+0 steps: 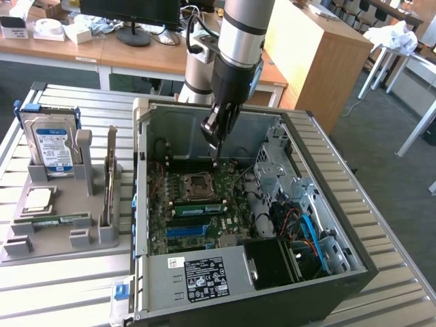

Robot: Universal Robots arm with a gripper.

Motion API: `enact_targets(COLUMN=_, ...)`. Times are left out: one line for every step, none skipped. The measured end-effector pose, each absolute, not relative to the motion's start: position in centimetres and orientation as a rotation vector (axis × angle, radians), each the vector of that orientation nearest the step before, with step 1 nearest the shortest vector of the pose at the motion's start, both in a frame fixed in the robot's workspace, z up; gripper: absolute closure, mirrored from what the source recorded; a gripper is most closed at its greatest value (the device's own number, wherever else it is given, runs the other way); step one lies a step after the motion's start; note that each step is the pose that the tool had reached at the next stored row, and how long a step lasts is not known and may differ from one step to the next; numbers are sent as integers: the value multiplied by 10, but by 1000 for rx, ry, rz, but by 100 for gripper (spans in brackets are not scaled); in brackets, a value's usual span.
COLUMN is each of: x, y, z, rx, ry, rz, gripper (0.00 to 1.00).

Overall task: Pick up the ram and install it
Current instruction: 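Press down the ram until it locks into place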

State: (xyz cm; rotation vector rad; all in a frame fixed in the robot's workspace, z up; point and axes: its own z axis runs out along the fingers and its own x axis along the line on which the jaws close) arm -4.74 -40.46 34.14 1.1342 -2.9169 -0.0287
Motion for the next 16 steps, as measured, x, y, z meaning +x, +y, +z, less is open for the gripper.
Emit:
enact_targets(x=-47, y=-405, z=341, rx=1114, ry=-2925, rz=-29, gripper=90)
enact_targets(x=-47, y=-405, z=341, rx=1091, ry=-2933, rz=-29, gripper=90)
enact_targets(x=-47, y=-405, z=341, rx=1071, ry=-2941, rz=-29, gripper=90)
enact_targets(x=-47, y=-405, z=341, rx=1050, ry=-2949, rz=-29, gripper=90)
enact_targets(x=-47, y=-404, z=341, rx=1030, ry=-2956, rz=-29, gripper=90)
enact_targets(x=-47, y=-404, z=341, rx=1009, ry=-2963, rz=-29, gripper=90)
enact_targets(x=-47, y=-404, z=340, rx=988, ry=-2970, rz=-30, gripper=90)
enact_targets(x=-47, y=-404, z=340, rx=967, ry=-2977, rz=-30, gripper=90)
enact_targets(x=-47, y=-404, z=340, rx=946, ry=-2984, rz=-30, gripper=90)
enact_targets(x=-47, y=-404, z=340, rx=923, ry=-2992, rz=-30, gripper=90)
enact_targets(x=-47, y=-404, z=340, rx=902, ry=-2998, rz=-30, gripper=90)
enact_targets(x=-47, y=-404, z=340, rx=881, ry=-3005, rz=-30, gripper=90)
enact_targets(x=-47, y=-404, z=339, rx=860, ry=-3011, rz=-30, gripper=90)
enact_targets(x=-47, y=-404, z=339, rx=838, ry=-3017, rz=-30, gripper=90)
enact_targets(x=-47, y=-404, z=339, rx=817, ry=-3023, rz=-30, gripper=90)
enact_targets(x=-47, y=-404, z=339, rx=795, ry=-3029, rz=-31, gripper=90)
